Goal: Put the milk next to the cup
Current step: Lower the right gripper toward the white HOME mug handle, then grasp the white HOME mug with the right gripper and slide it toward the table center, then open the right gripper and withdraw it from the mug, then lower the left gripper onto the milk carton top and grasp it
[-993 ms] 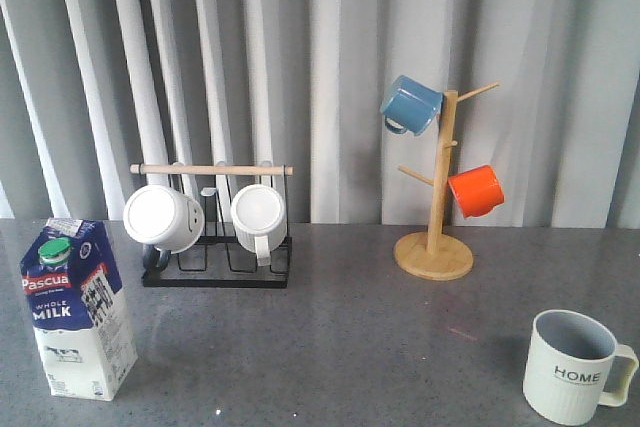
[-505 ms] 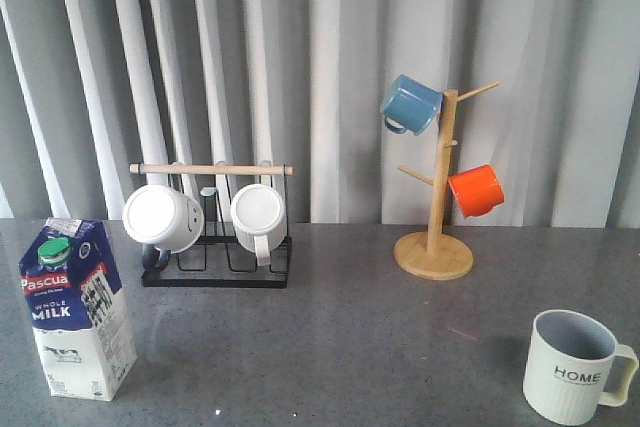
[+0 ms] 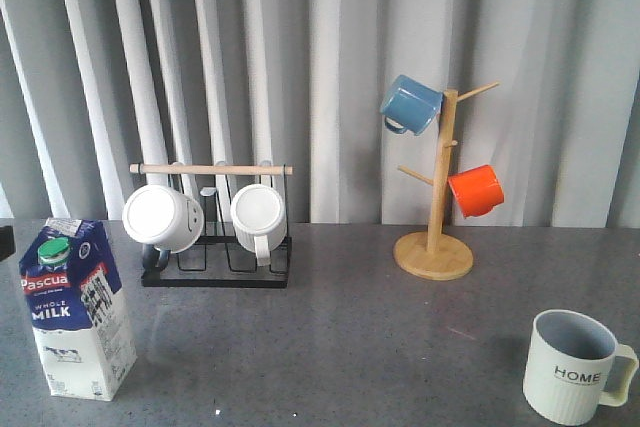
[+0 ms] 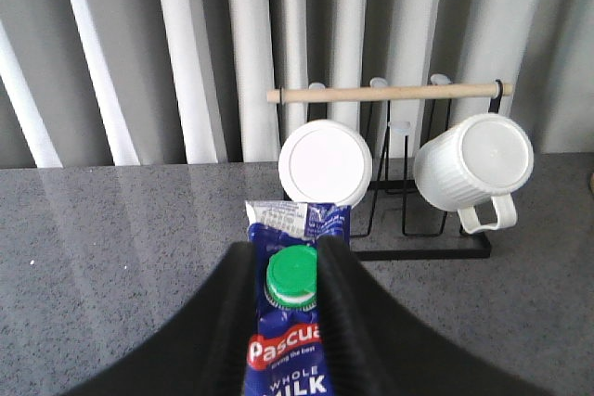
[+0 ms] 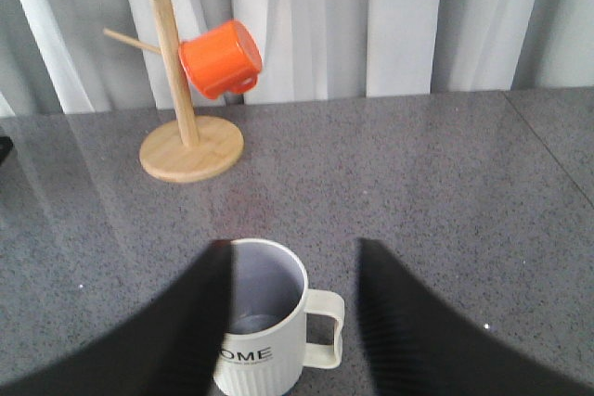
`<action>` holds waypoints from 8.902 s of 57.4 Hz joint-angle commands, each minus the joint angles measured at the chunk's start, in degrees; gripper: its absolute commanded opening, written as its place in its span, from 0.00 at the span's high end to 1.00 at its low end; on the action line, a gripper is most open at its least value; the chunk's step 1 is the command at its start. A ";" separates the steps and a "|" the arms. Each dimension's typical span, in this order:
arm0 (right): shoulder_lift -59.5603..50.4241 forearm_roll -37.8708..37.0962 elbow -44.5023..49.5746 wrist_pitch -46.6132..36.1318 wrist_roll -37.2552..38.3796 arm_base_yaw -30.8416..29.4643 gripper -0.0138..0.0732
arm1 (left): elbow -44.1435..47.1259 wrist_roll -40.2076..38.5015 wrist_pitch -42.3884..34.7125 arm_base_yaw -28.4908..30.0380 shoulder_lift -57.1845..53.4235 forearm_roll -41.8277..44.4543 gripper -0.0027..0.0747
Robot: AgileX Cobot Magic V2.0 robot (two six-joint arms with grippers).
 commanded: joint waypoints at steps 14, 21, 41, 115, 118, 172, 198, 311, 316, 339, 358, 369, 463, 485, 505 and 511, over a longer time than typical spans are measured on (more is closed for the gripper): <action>0.45 -1.73 -1.90 -6.02 -0.26 -0.04 0.06 | -3.01 -1.36 -5.66 -0.53 2.25 -0.41 0.05; 0.45 -0.74 -1.90 -9.85 -0.26 -0.04 0.08 | -2.86 -1.77 -4.87 -0.53 2.41 -0.20 0.03; 4.07 -1.77 -1.90 -8.23 -0.26 -0.04 0.19 | -2.86 -2.54 -4.92 -0.53 2.41 -0.22 0.18; 29.65 -0.82 28.58 -72.20 -11.51 -6.88 0.20 | -2.86 -2.54 -4.98 -0.53 2.41 -0.22 0.37; 31.12 -0.67 28.58 -74.43 -12.90 -6.88 0.20 | -2.86 -2.54 -4.98 -0.53 2.41 -0.22 0.37; 46.56 2.90 22.36 -80.79 -12.04 -6.94 0.20 | -2.86 -2.54 -4.98 -0.53 2.41 -0.22 0.37; 51.17 1.16 18.10 -83.86 -1.84 -6.87 0.62 | -2.86 -2.54 -4.98 -0.53 2.41 -0.22 0.37; 57.51 38.61 -5.25 -66.21 -21.56 36.67 0.80 | -2.86 -2.54 -4.98 -0.53 2.41 -0.22 0.37; 57.51 36.99 -5.25 -64.83 -21.56 36.67 0.80 | -2.86 -2.54 -4.98 -0.53 2.41 -0.22 0.37; 57.51 34.48 -5.25 -60.71 -21.56 36.55 0.77 | -2.86 -2.54 -4.98 -0.53 2.41 -0.22 0.37; 57.41 34.58 -5.25 -59.99 -24.33 36.53 0.53 | -2.86 -2.54 -4.98 -0.53 2.41 -0.22 0.37; 55.81 34.45 -2.43 -62.04 -23.65 36.53 0.43 | -2.86 -2.54 -4.98 -0.53 2.41 -0.22 0.37; 0.46 -7.24 3.93 -23.14 2.68 4.57 0.85 | -2.86 -2.54 -4.98 -0.53 2.41 -0.22 0.37; 0.46 -7.24 3.93 -20.31 2.68 4.57 0.85 | -2.86 -2.54 -7.65 -0.53 2.41 -0.22 0.37; 0.46 -7.24 3.93 -20.19 2.68 4.57 0.85 | -3.05 -2.70 -19.16 -0.04 5.73 -0.22 0.37; 0.46 -7.24 3.93 -20.19 2.68 4.57 0.85 | -4.41 -2.70 -19.20 -0.04 9.02 -0.22 0.37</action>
